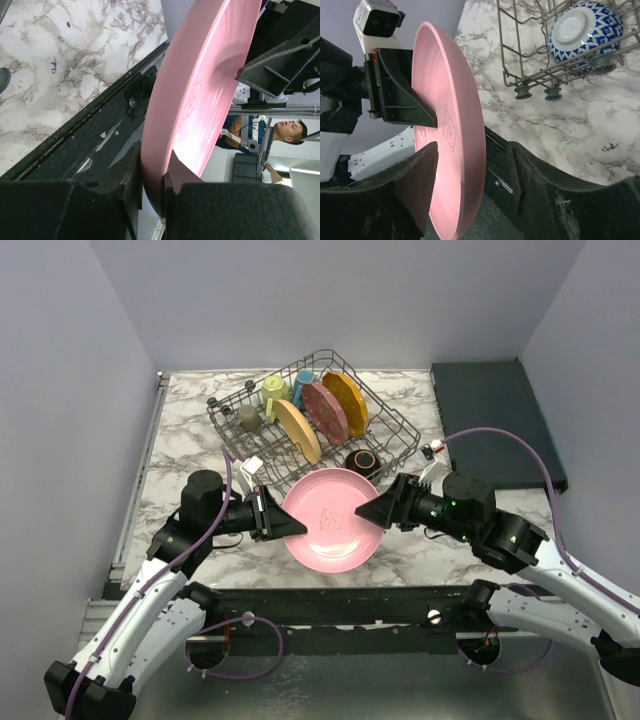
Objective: Load the mixed dishes into the dish rack
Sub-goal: Pick up the plate at the center of the board.
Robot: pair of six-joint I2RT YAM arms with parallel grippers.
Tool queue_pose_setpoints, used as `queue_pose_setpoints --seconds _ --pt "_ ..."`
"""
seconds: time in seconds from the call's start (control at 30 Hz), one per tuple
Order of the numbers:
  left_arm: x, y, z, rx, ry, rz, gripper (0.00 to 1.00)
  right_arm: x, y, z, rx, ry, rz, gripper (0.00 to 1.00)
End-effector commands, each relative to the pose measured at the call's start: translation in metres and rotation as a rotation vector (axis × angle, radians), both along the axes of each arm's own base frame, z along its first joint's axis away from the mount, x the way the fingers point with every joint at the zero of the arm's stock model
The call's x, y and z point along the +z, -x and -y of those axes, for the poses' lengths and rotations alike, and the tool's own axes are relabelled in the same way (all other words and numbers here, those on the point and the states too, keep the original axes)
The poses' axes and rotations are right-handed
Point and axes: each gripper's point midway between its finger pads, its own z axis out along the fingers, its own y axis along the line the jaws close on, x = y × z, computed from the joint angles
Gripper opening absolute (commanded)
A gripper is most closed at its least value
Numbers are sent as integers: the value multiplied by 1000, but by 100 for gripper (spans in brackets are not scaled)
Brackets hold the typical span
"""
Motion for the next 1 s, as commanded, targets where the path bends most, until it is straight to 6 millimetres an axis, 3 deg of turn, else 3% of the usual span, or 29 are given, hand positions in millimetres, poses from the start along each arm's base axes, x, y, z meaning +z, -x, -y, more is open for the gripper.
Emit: queue_pose_setpoints --seconds 0.0,0.2,0.6,0.97 --pt "22 9 3 -58 61 66 0 20 0 -11 35 -84 35 62" --pt "23 10 3 -64 62 74 0 19 9 -12 77 -94 25 56" --pt "22 11 3 -82 58 92 0 -5 30 0 135 -30 -37 48" --pt "19 13 4 -101 56 92 0 -5 31 -9 161 -60 -40 36"
